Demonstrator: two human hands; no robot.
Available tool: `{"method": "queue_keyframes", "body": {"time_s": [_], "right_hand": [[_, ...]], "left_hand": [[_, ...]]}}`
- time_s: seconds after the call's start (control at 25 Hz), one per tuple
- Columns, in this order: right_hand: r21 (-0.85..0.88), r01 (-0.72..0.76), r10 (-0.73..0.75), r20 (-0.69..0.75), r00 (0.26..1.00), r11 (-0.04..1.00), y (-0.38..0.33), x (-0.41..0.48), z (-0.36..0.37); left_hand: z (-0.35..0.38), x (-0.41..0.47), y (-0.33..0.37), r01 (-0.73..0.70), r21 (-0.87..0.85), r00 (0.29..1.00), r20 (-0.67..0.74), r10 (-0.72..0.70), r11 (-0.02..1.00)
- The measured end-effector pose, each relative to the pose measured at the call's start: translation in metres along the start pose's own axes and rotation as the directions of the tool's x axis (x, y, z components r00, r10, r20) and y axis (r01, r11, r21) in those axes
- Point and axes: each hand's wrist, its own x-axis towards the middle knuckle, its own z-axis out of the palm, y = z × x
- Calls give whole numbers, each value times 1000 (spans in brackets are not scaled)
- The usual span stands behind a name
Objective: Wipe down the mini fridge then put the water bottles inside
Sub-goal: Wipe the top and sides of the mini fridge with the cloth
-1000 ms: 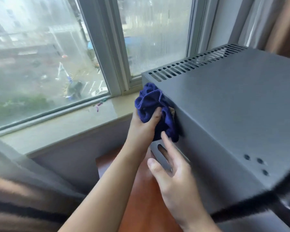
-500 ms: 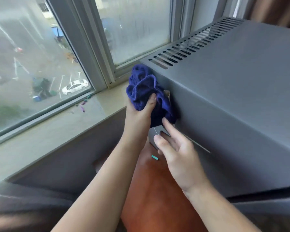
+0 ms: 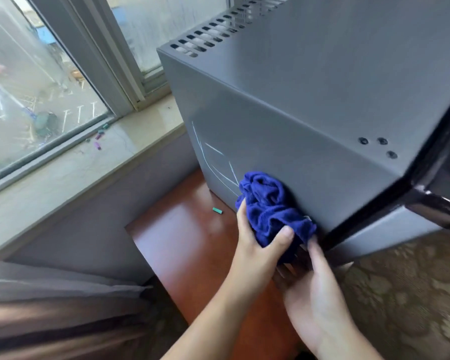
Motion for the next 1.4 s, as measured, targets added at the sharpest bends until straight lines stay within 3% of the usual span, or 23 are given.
{"method": "queue_keyframes", "body": {"time_s": [0.24, 0.4, 0.84, 1.12, 1.4], "right_hand": [[41, -82, 81, 33, 996, 996, -6, -1, -25], [54, -63, 60, 55, 997, 997, -3, 9, -6], [84, -35, 16, 219, 976, 996, 15, 55, 163], [35, -69, 60, 211, 976, 997, 49, 113, 228], [-44, 9, -6, 68, 998, 999, 62, 133, 167]], "left_hand": [[-1, -26, -15, 82, 90, 997, -14, -81, 993], [-12, -17, -9, 45, 60, 998, -57, -41, 997], [-101, 103, 80, -234, 13, 929, -292, 228, 972], [-155, 170, 78, -146, 0, 927, -350, 137, 989], [-145, 160, 6, -36, -4, 955, -295, 33, 999]]}}
